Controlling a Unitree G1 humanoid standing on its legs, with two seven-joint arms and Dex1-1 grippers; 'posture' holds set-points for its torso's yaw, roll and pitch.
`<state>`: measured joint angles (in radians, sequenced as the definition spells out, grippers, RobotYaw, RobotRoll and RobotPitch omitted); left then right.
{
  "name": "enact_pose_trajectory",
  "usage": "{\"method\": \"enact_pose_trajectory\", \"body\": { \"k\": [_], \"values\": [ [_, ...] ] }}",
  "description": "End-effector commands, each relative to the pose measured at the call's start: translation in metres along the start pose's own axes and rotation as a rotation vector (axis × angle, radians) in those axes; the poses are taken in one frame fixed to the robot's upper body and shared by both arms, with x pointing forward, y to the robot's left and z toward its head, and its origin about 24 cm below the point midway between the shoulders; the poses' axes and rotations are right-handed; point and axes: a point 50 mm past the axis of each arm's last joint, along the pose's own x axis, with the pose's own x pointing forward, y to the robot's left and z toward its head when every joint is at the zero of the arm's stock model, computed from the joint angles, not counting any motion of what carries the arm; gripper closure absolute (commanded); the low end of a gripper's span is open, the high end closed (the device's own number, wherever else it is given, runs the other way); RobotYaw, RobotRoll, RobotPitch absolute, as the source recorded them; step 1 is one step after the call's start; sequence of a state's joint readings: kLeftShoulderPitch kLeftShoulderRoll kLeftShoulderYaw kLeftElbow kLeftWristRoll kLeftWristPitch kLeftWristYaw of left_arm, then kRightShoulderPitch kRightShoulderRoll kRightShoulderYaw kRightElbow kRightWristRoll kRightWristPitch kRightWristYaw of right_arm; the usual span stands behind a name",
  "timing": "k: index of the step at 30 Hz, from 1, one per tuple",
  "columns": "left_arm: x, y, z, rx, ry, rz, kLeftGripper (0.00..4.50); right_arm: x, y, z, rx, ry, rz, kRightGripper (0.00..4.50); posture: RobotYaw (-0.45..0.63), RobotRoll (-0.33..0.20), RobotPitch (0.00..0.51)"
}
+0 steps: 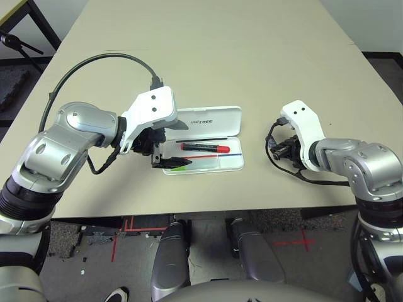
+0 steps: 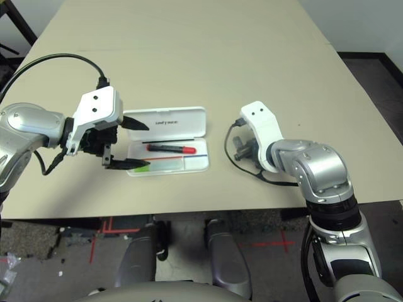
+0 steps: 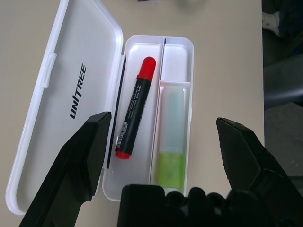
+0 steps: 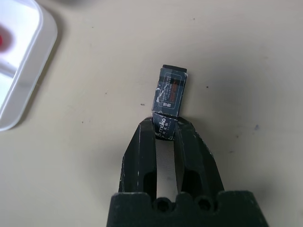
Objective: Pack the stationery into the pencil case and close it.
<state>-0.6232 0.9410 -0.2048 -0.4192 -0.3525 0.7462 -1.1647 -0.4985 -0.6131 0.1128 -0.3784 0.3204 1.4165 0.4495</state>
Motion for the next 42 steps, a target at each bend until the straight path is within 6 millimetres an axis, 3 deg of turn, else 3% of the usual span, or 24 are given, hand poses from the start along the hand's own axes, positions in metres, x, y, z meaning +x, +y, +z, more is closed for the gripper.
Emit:
{"method": "enact_pose_trajectory", "body": {
  "k": [1, 11, 19, 33, 42],
  "values": [
    [0.003, -0.002, 0.0, 0.009, 0.008, -0.009, 0.0, 0.001, -0.005, -0.001, -0.061, 0.008, 0.029, 4.25, -0.1, 0.0, 0.202],
    [0.004, 0.001, -0.001, 0.015, 0.017, -0.003, 0.0, -0.022, -0.026, 0.019, -0.422, -0.106, 0.288, 4.25, -0.1, 0.0, 0.19],
    [0.003, 0.001, -0.003, 0.017, 0.032, 0.006, 0.0, -0.029, -0.03, 0.029, -0.677, -0.111, 0.458, 4.25, -0.09, 0.0, 0.187],
    [0.001, 0.002, -0.005, 0.013, 0.05, 0.017, 0.0, -0.025, -0.002, 0.039, -0.819, -0.137, 0.675, 4.25, -0.08, 0.0, 0.188],
    [0.002, 0.003, -0.004, 0.018, 0.058, 0.021, 0.0, -0.009, 0.012, 0.045, -0.884, -0.156, 0.718, 4.25, -0.07, 0.0, 0.187]
  ]
}}
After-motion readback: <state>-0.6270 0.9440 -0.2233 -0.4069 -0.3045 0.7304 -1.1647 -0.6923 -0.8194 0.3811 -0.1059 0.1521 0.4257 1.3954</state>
